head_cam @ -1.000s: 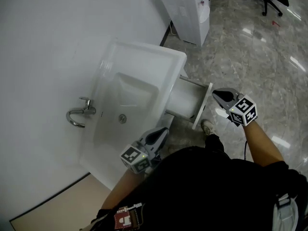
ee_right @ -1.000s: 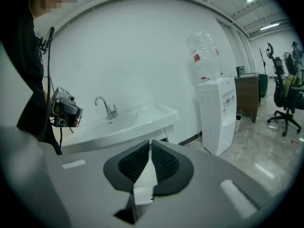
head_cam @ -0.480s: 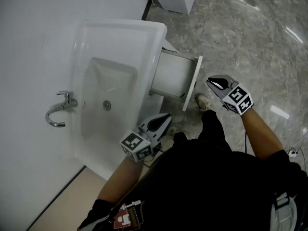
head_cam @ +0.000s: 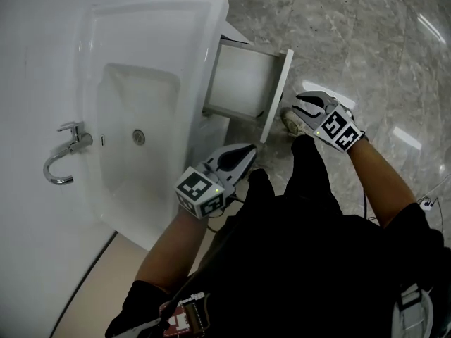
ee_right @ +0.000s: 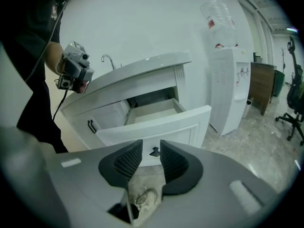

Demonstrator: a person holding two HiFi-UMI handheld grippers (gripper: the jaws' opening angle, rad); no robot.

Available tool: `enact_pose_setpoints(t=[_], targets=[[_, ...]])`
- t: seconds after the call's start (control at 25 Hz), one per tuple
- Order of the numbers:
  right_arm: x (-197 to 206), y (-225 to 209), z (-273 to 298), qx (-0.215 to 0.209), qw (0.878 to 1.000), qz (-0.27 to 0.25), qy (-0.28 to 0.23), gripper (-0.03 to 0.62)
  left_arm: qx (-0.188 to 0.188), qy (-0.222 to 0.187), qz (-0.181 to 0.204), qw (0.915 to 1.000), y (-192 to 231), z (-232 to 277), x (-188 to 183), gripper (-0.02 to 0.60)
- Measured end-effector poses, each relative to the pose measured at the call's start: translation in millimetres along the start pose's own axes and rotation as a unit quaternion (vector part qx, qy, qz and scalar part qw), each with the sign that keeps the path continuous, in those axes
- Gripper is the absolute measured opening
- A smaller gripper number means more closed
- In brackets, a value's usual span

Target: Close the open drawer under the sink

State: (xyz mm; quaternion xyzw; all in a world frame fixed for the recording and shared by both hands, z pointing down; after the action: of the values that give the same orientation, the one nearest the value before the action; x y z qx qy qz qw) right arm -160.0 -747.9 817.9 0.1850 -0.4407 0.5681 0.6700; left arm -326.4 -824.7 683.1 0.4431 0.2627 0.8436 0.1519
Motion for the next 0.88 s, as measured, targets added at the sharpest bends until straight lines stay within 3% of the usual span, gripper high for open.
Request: enact_pose_setpoints(t=[0.32, 0.68, 0.88], targets=[[50, -3, 46, 0.004, 0.998, -0.037, 0.059, 0.197, 0.011, 0.008, -0.009, 0.9999, 14, 26, 21, -0.002], [68, -16, 86, 0.032, 0.996, -0.054, 0.069, 0.204, 0.018, 0.022, -0.024, 0.9993, 21, 36, 46, -0.002], [73, -17, 102, 0.02, 0.992, -0.091, 0.082, 0.202, 0.023, 0.028, -0.031, 0.9989, 23, 42, 58, -0.002]])
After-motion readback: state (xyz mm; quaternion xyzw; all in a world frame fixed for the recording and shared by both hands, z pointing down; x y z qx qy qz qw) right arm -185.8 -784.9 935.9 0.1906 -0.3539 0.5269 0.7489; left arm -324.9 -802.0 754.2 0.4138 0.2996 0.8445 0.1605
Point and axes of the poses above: the fingertips, and each gripper's own axes: z forward along the fingers, y to its left, x out of its underside, the point moved 5 cm from there along -z, backward along the fingers, and after that the axes turned 5 degrees about -y, right-handed, at the moved point
